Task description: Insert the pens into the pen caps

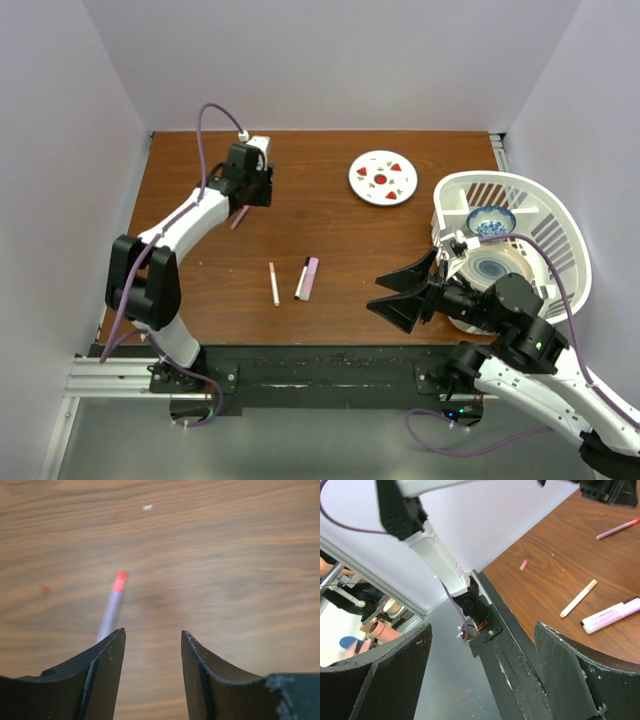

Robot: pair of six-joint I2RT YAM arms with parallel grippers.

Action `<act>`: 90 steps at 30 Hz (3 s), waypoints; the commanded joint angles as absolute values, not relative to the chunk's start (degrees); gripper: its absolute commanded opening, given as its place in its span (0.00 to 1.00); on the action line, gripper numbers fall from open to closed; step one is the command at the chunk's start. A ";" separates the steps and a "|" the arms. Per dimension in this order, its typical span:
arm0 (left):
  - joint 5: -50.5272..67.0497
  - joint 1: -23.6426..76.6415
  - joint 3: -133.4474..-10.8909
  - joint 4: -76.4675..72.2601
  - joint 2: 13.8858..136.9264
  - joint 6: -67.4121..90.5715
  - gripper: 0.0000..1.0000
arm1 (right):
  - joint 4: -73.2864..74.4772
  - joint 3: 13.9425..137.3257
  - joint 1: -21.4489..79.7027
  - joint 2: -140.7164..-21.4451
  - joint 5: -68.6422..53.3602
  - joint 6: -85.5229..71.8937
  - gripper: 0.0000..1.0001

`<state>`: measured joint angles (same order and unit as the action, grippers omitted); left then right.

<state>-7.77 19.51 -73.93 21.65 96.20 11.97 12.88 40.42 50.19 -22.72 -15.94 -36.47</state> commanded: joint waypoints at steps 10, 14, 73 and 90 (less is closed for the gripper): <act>-1.93 9.23 -89.72 34.01 115.04 -4.66 0.52 | 11.43 41.66 50.27 -22.85 -14.33 -32.61 0.86; -0.62 8.53 -90.88 34.80 118.12 -4.75 0.52 | 11.25 42.10 50.27 -22.94 -13.89 -31.91 0.86; 43.15 18.19 -23.29 -34.80 45.97 64.24 0.00 | -25.24 44.38 58.01 -68.20 -6.77 -40.96 0.47; 41.66 19.69 -21.18 -33.22 40.43 67.06 0.00 | -27.69 47.29 58.10 -73.30 -9.93 -40.52 0.05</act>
